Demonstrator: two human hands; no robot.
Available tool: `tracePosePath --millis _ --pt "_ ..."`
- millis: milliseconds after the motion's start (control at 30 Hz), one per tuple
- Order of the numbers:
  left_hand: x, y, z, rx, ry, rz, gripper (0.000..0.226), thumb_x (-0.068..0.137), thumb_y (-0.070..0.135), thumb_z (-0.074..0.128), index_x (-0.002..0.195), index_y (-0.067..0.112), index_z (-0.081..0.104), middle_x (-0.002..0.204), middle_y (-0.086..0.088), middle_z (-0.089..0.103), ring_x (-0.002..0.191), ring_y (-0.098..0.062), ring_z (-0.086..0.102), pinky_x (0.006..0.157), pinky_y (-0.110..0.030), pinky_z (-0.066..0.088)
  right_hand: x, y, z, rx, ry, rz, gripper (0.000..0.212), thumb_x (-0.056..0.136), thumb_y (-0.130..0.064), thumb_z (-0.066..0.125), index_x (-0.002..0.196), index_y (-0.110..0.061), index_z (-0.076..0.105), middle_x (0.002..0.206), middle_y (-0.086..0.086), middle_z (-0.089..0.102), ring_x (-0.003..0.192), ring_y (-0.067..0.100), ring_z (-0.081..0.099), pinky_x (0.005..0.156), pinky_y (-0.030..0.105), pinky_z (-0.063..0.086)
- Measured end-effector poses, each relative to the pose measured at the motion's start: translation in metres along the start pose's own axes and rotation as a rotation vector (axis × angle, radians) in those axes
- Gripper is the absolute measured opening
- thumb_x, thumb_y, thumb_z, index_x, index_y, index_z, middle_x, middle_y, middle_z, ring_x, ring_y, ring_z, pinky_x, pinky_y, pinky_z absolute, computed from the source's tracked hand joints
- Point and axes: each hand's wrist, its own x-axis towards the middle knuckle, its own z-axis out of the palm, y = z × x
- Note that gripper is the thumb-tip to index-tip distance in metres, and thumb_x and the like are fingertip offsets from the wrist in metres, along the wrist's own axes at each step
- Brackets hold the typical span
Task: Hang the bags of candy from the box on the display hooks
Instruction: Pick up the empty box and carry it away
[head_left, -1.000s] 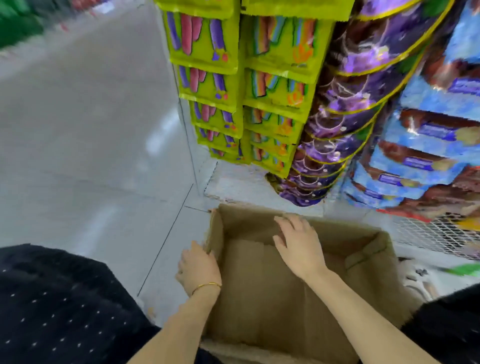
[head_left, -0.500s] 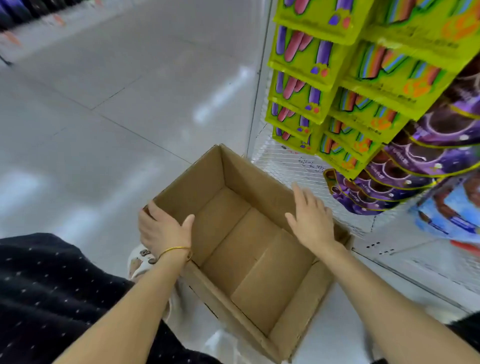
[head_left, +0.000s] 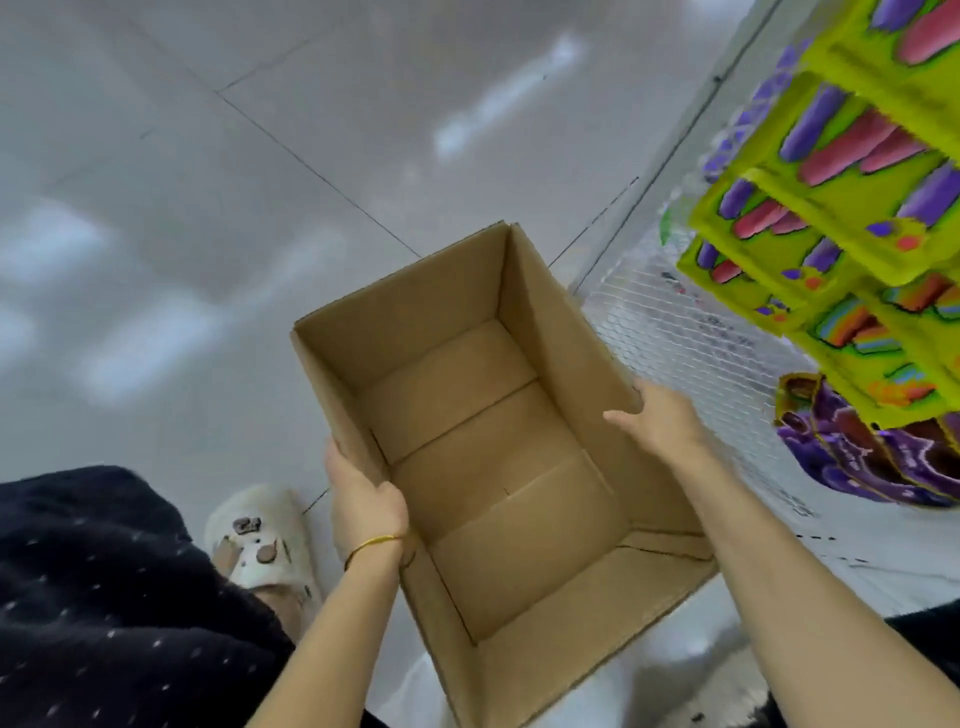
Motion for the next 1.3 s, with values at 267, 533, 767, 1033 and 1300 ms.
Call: tracePosePath --millis 267,533,767,1033,1300 --pt "0.054 0.065 -0.042 0.013 -0.015 -0.026 0.06 0.088 0.001 0.047 0.143 0.015 0.027 0.14 -0.01 0.043 0.123 -0.032 0.045 0.103 -0.042 0.038 -0.004 -0.071 -0.04 -0.136 0.172 -0.082 0.031 0.093 -0.034 0.053 0.103 -0.005 0.055 0.09 0.017 0.064 0.088 0.037 0.059 0.063 0.036 0.035" --pt "0.084 0.239 -0.232 -0.138 -0.234 0.015 0.065 0.079 0.005 0.068 0.136 0.021 0.04 0.128 0.002 0.056 0.115 -0.017 0.054 0.099 -0.042 0.045 -0.071 -0.237 -0.188 0.066 0.178 -0.057 0.027 0.093 -0.031 0.054 0.089 -0.004 0.053 0.065 0.005 0.049 0.077 0.036 0.052 0.06 0.035 0.028" --pt "0.115 0.391 -0.396 -0.037 -0.327 0.049 0.083 0.079 -0.002 0.063 0.143 0.034 0.025 0.139 0.006 0.046 0.122 -0.016 0.049 0.102 -0.044 0.042 -0.108 -0.396 -0.33 0.188 0.081 0.004 0.043 0.093 -0.033 0.053 0.124 -0.004 0.051 0.101 0.016 0.063 0.103 0.034 0.055 0.078 0.037 0.039" --pt "0.19 0.602 -0.388 0.064 -0.471 0.186 0.067 0.083 -0.005 0.059 0.138 0.024 0.035 0.125 -0.001 0.055 0.114 -0.022 0.055 0.097 -0.041 0.046 -0.036 -0.446 -0.475 0.206 0.057 0.1 0.042 0.092 -0.037 0.053 0.123 -0.01 0.049 0.107 0.012 0.063 0.104 0.034 0.056 0.079 0.037 0.042" --pt "0.281 0.848 -0.248 0.084 -0.609 0.276 0.066 0.085 -0.006 0.057 0.139 0.024 0.034 0.127 -0.006 0.056 0.112 -0.027 0.057 0.095 -0.047 0.048 0.152 -0.436 -0.64 0.322 0.192 0.178 0.031 0.093 -0.035 0.051 0.11 -0.01 0.057 0.092 0.013 0.061 0.098 0.035 0.055 0.069 0.031 0.035"
